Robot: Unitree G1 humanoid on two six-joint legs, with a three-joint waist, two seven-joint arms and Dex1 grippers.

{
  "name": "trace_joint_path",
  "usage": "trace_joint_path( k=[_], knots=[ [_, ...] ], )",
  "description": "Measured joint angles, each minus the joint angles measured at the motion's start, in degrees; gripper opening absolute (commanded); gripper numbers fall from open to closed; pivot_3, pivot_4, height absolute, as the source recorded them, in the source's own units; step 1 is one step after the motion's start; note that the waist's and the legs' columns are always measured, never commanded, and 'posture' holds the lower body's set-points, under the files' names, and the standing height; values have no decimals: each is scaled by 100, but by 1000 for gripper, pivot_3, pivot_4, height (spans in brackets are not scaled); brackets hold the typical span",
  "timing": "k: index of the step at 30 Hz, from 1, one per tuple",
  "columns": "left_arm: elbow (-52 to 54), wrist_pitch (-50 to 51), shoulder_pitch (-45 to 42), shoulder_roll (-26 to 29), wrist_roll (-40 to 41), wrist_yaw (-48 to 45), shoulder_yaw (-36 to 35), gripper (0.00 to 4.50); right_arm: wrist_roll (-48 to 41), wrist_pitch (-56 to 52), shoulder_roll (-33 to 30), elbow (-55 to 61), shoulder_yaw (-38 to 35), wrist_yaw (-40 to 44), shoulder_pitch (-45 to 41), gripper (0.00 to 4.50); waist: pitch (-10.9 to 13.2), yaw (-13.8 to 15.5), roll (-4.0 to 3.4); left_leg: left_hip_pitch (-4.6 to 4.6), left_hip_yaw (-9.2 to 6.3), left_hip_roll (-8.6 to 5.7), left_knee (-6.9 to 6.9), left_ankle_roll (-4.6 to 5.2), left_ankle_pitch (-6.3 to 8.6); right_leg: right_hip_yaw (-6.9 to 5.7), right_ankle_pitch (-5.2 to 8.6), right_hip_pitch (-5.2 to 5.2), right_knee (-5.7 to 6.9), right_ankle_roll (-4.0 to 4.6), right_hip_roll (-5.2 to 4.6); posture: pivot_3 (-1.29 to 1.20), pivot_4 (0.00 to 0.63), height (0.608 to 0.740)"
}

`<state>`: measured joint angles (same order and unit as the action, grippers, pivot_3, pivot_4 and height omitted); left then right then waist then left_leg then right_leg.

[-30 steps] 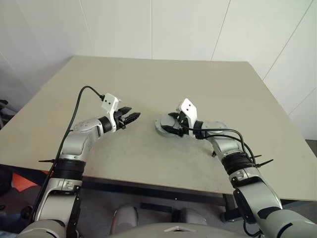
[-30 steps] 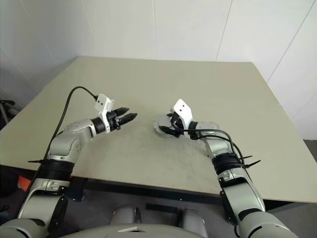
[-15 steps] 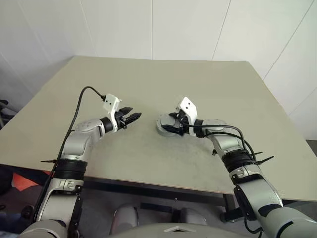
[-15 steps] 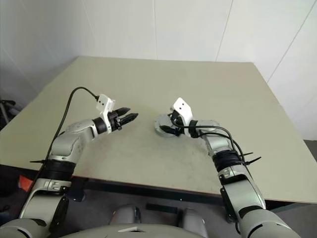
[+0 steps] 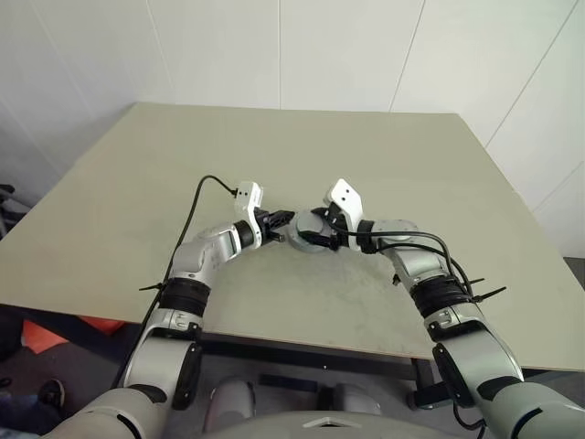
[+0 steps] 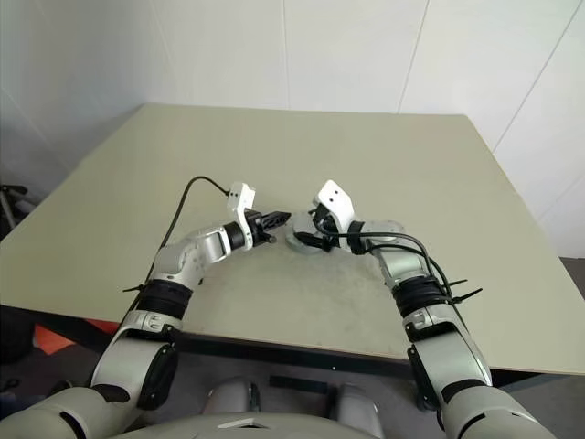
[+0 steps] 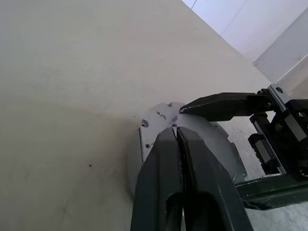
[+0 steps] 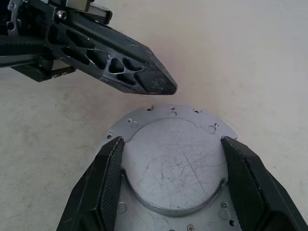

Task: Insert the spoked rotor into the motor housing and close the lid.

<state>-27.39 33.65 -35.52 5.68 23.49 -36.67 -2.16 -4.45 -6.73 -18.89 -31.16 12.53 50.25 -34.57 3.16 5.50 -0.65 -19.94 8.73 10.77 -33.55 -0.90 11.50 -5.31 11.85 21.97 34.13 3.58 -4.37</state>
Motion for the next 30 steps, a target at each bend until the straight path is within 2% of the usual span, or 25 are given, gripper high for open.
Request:
trace_joint_path(
  k=[5, 11, 16, 20, 30],
  knots=[
    [-575, 84, -304, -68, -140, 71, 55, 30, 0, -6, -10, 103, 1, -11, 75, 3111, -1, 0, 1, 8, 2, -4, 32, 1, 0, -1, -3, -32, -46, -5, 1, 0, 0, 740],
    [-561, 575, -458, -14, -237, 28, 195, 30, 4, -37, -24, 130, 4, -51, 121, 3111, -3, 1, 1, 76, 3, -6, 59, 1, 0, -2, -1, -91, -71, -7, 1, 0, 0, 740],
    [-478, 924, -509, 26, -244, 24, 208, 30, 4, -149, -45, 177, -27, -76, 130, 3111, -6, 0, -3, 86, 3, -9, 60, 4, 2, -3, 0, -104, -105, -10, 1, 0, 0, 740],
    [-446, 988, -524, 33, -253, -5, 236, 0, -4, -316, -64, 202, -74, -61, 117, 4421, -7, 3, -2, 84, 2, -12, 61, 11, 6, -3, 0, -110, -125, -11, 1, 0, 0, 740],
    [-256, 1314, -534, 84, -215, -213, 247, 0, -66, -507, -89, 785, -94, 121, 307, 4469, -9, 48, -3, 47, 2, -20, 105, 24, 14, -3, -6, -83, -131, -1, 0, 0, 0, 740]
  ],
)
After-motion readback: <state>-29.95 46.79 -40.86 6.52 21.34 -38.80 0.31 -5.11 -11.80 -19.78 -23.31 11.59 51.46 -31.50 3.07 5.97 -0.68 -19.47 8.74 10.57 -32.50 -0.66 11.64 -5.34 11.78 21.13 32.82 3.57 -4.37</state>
